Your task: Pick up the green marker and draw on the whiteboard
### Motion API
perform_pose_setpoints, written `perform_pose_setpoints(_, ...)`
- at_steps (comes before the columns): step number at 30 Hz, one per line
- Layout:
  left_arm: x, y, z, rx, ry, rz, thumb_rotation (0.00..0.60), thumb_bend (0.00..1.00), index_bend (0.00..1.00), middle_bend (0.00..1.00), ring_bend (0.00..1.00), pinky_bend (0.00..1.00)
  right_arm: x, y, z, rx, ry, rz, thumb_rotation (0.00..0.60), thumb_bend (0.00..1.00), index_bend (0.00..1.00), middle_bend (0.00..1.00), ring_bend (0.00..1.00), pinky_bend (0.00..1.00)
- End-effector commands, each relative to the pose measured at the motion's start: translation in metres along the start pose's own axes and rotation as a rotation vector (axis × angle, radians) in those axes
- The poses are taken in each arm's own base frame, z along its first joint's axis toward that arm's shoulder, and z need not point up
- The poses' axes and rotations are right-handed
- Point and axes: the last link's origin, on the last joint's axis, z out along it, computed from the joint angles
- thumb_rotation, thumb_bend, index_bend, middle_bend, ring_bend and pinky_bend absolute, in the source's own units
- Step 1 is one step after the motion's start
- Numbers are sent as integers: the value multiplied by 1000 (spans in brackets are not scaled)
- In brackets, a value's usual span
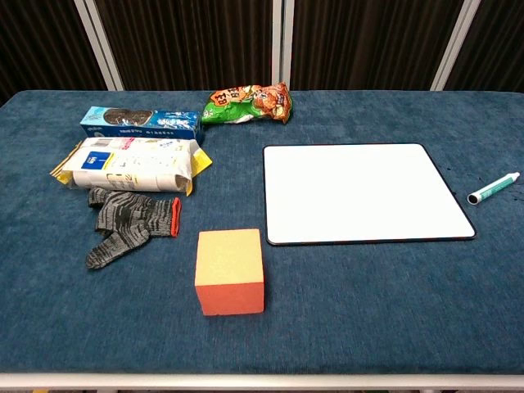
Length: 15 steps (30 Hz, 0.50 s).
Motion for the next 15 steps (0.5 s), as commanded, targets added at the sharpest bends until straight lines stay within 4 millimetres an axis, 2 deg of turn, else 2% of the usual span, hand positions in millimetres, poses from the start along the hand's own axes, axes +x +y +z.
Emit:
perform_pose_setpoints(1, 0, 0, 0, 0, -2, -2, 600, 68, 128, 67, 0, 0, 0, 0, 0, 1, -1, -1, 600, 247, 96, 146, 0, 0)
perform_pose_setpoints(7, 0, 1, -1, -2, 0, -6, 600, 67, 127, 67, 0, 0, 0, 0, 4, 8, -4, -6, 600, 246, 96, 150, 0, 0)
perform_pose_setpoints(9, 0, 2, -1, -2, -1, -12, 600, 68, 128, 67, 0, 0, 0, 1, 12, 8, -10, -19, 600, 246, 96, 154, 0, 0)
perform_pose_setpoints(12, -1, 3, -1, -6, -4, -14, 600, 68, 127, 67, 0, 0, -4, 2, 31, 13, -33, -50, 600, 242, 101, 185, 0, 0)
perform_pose_setpoints(15, -1, 5, 0, -12, -6, -22, 600, 68, 127, 67, 0, 0, -17, 5, 59, 22, -72, -98, 600, 242, 192, 270, 35, 21)
